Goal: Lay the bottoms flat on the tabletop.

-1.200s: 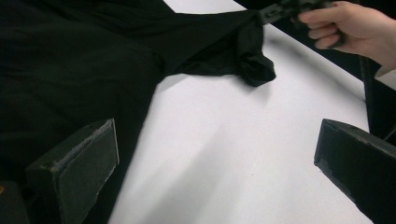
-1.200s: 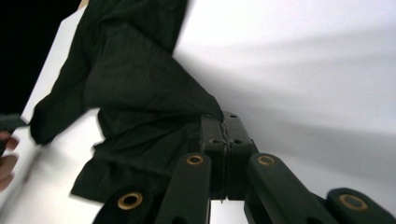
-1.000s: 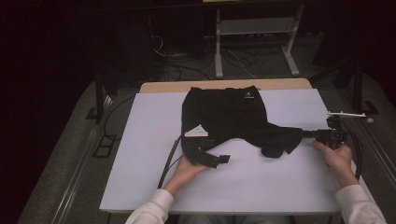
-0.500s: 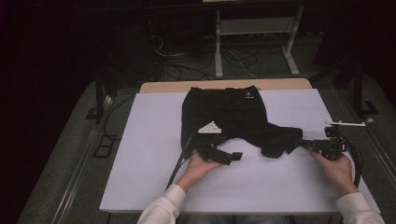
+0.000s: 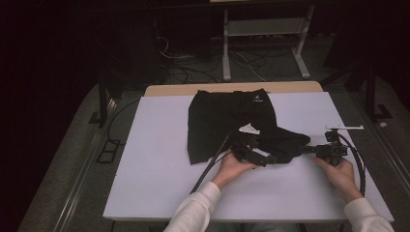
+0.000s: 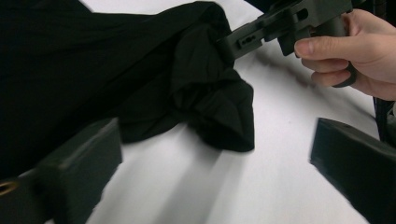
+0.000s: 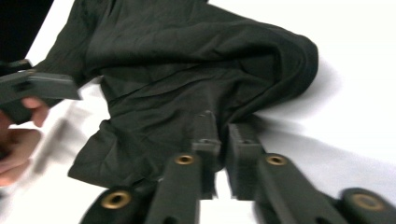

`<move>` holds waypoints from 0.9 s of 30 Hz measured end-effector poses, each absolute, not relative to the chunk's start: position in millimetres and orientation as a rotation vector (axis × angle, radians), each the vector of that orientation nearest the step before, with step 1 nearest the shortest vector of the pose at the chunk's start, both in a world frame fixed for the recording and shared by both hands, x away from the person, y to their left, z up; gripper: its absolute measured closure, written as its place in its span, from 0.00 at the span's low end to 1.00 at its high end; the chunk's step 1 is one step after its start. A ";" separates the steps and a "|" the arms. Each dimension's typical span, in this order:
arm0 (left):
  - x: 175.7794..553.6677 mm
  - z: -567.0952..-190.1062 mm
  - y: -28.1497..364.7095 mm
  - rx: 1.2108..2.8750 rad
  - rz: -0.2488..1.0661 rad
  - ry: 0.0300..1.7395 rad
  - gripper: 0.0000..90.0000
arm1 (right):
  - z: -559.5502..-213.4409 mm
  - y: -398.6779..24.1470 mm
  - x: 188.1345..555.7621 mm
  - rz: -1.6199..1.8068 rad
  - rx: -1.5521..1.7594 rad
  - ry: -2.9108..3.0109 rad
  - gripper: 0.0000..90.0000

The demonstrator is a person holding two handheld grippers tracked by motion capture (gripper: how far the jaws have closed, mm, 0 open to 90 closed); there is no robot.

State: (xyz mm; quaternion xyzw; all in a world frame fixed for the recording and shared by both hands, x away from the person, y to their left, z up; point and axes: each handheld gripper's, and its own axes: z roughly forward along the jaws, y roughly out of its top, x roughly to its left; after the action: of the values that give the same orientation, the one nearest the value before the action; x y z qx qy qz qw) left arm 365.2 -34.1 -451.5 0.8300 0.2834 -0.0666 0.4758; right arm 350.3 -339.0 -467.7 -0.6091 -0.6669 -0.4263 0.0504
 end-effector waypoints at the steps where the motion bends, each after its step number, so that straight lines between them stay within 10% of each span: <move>1: 365.7 -453.1 -36.9 2.024 -0.172 0.700 0.08 | -466.6 -339.8 350.2 -1.305 -1.849 -2.024 0.95; 13: 370.4 -462.9 -56.0 2.070 -0.172 0.741 0.32 | -449.9 -365.8 343.5 -1.456 -1.810 -1.902 0.96; 22: 368.8 -459.5 -71.8 2.112 -0.108 0.720 0.93 | -447.4 -369.1 343.0 -1.449 -1.787 -1.887 0.97; 27: 359.4 -439.2 -67.0 2.155 -0.070 0.637 0.96 | -441.4 -372.9 339.0 -1.420 -1.739 -1.861 0.97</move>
State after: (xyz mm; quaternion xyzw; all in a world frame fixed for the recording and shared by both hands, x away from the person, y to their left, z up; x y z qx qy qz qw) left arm 359.4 -67.0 -439.2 0.8644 0.2557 -0.0279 0.4319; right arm 339.0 -372.9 -441.4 -0.5927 -0.6340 -0.4837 0.1126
